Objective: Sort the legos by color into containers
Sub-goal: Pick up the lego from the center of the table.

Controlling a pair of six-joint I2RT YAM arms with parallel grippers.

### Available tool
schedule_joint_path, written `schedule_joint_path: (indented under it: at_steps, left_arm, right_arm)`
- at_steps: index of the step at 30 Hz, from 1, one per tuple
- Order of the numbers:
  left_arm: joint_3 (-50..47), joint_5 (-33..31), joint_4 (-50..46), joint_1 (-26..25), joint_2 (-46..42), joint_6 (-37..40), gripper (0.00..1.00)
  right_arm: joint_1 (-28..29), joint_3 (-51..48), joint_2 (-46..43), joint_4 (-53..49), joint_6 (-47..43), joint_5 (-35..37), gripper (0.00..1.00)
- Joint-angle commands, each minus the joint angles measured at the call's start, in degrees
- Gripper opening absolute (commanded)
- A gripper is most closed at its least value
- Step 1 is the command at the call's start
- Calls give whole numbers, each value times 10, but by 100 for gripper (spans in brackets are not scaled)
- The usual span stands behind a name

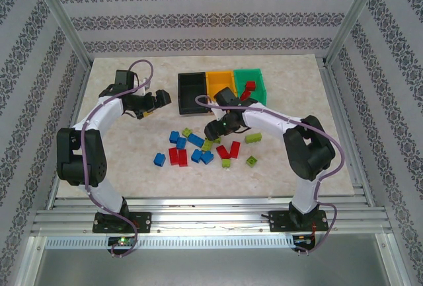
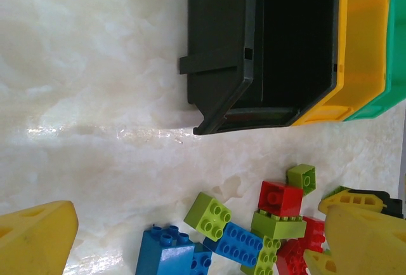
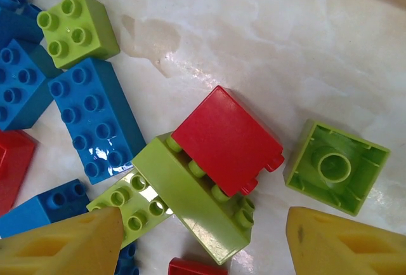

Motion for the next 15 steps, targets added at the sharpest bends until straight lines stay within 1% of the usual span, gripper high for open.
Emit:
schedule_joint_path:
  at_steps: [1,8,10,12,14,15]
  left_arm:
    - [16,5,-17,-6,-5,11,100]
    - [15,3,-20,-7,-19,17,100]
    - [16,5,-23,-8,-20,20,100]
    - [17,5,-26,-8,-19,22,100]
    - [18,5,-27,-9,-20,25,100]
    - [18,5,-28,-9,-20,26,100]
  right_arm:
    - [13,0,22,-5,-10,7,67]
    - [31,15,51,-20,-20,21,61]
    - [32,17,56,-23,-22,29,51]
    - [32,16,55,-22,-20,36,46]
    - [32,14,52,-19,-19,38,33]
    - [32,11,47,-17,-18,37,29]
